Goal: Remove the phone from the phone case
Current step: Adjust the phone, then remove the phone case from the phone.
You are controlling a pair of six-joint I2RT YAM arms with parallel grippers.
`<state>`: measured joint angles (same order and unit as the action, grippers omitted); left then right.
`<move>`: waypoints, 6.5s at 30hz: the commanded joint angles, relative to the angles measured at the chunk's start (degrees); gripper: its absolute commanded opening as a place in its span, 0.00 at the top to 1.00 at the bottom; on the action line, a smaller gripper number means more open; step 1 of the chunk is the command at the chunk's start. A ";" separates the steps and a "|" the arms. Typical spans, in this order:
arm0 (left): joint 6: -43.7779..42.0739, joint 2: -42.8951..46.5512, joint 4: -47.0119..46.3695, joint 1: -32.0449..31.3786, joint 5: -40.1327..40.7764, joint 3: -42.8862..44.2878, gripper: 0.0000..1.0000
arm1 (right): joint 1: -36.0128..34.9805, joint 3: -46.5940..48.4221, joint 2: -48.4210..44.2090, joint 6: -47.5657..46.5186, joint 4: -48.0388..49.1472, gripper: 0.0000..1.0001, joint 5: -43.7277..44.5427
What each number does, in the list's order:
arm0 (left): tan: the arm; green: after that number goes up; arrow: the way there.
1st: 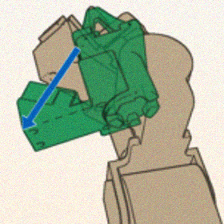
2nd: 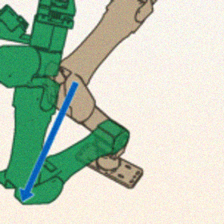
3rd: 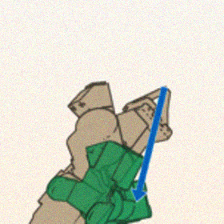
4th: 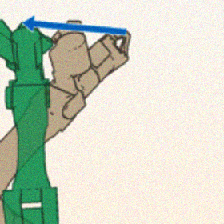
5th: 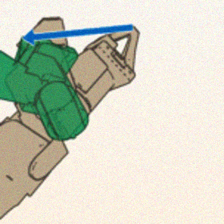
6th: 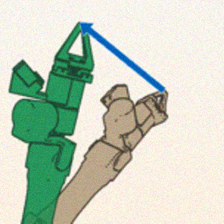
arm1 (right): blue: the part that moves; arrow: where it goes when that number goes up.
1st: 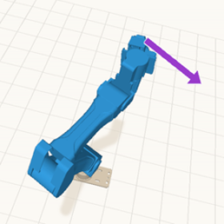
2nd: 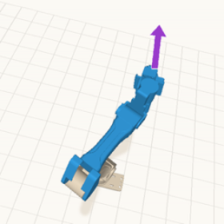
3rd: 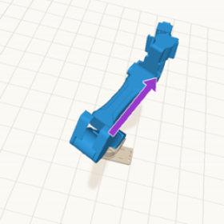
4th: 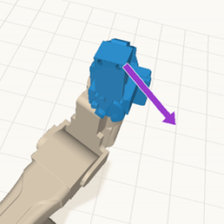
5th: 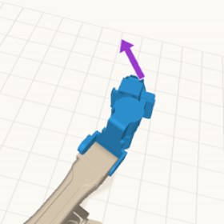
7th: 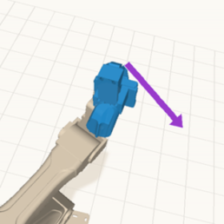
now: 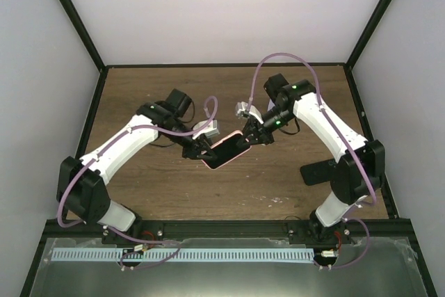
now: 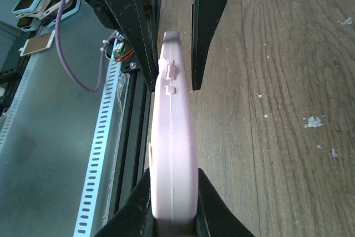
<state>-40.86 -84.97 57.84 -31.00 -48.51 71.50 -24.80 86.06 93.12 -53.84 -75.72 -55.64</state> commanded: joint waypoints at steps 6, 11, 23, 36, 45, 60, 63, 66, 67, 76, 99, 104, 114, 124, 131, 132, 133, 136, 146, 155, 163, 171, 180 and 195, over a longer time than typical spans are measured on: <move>3.39 -3.19 1.18 6.91 -13.88 2.39 0.67 | 3.12 -0.57 1.17 1.84 -0.65 0.99 -10.24; 3.49 -3.80 1.66 8.50 -15.63 2.23 0.66 | 5.08 -1.00 2.76 2.26 -0.65 0.99 -14.38; 3.39 -4.70 0.39 7.40 -15.20 1.09 0.68 | 5.39 -1.60 3.34 0.23 -0.65 0.99 -14.34; 3.61 -3.76 0.21 8.22 -18.55 0.91 1.00 | 6.42 2.53 4.02 0.75 -0.34 0.47 -13.71; 19.45 3.18 -16.95 12.30 -22.08 -5.19 1.00 | 13.45 7.14 4.43 19.49 16.78 0.00 -21.83; 61.84 9.86 -64.44 14.65 -22.60 -17.58 1.00 | 15.17 -19.23 -9.48 76.64 84.62 0.00 -17.38; 69.96 9.25 -74.80 14.65 -22.58 -19.22 1.00 | 13.27 -17.89 -8.92 78.57 86.11 0.00 -17.61; 73.25 8.71 -80.29 14.61 -22.06 -19.88 1.00 | 10.39 -16.23 -8.93 78.15 82.85 0.00 -17.18; 73.67 8.61 -81.16 14.65 -21.91 -20.10 1.00 | 9.36 -16.19 -9.11 78.36 82.15 0.00 -16.72; 79.87 8.22 -90.53 14.60 -21.62 -22.67 1.00 | 5.20 -18.68 -7.49 87.48 87.17 0.05 -16.18; 77.32 7.26 -88.59 11.87 -21.38 -23.60 1.00 | 3.86 -17.94 -4.62 91.71 89.85 0.68 -17.02; 75.43 7.36 -86.15 11.32 -21.66 -23.33 1.00 | 3.78 -18.37 -4.21 95.04 93.55 0.85 -19.13; 58.18 12.02 -60.08 16.13 -24.46 -19.76 0.33 | 4.89 -14.89 -5.18 85.18 84.07 0.99 -23.25; 40.94 16.67 -38.84 17.82 -24.61 -18.96 0.33 | 6.40 -12.96 -5.51 77.78 79.59 0.99 -30.57; 41.97 15.30 -39.89 14.80 -22.49 -17.82 0.36 | 6.19 -13.18 -5.56 78.31 79.46 0.99 -31.02; 42.26 15.09 -40.22 14.44 -22.28 -17.73 0.37 | 6.09 -13.27 -5.65 78.26 79.39 0.99 -31.02; 42.49 14.83 -40.52 14.03 -22.06 -17.67 0.37 | 6.06 -13.29 -5.73 78.08 79.11 0.99 -30.98; 43.01 14.28 -41.15 13.46 -21.43 -17.38 0.39 | 5.74 -13.37 -5.85 77.80 78.40 0.99 -31.00; 42.80 14.13 -40.88 12.90 -18.30 -17.03 0.43 | 4.91 -13.11 -5.85 78.28 78.26 0.99 -31.47; 44.90 12.49 -43.29 13.77 -13.76 -18.16 0.59 | 3.87 -12.94 -6.81 79.28 79.53 0.99 -34.75; 47.48 9.38 -48.24 16.21 -14.50 -20.23 0.67 | 2.78 -12.21 -8.13 82.15 81.88 0.99 -38.99; 48.58 7.07 -49.69 18.17 -14.57 -20.53 0.67 | 2.75 -9.62 -8.81 83.15 81.21 0.99 -40.54; 44.26 7.42 -43.42 18.63 -8.70 -18.44 0.64 | 2.97 -6.66 -8.33 81.05 78.00 0.99 -41.26; 48.18 17.24 -46.35 18.61 -29.07 -19.95 0.44 | 3.92 -3.97 -4.38 74.19 70.20 0.99 -36.97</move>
<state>4.01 -68.60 14.48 -12.10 -70.50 52.49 -20.97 80.25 88.53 21.82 -4.64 -87.92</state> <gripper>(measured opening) 0.551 0.103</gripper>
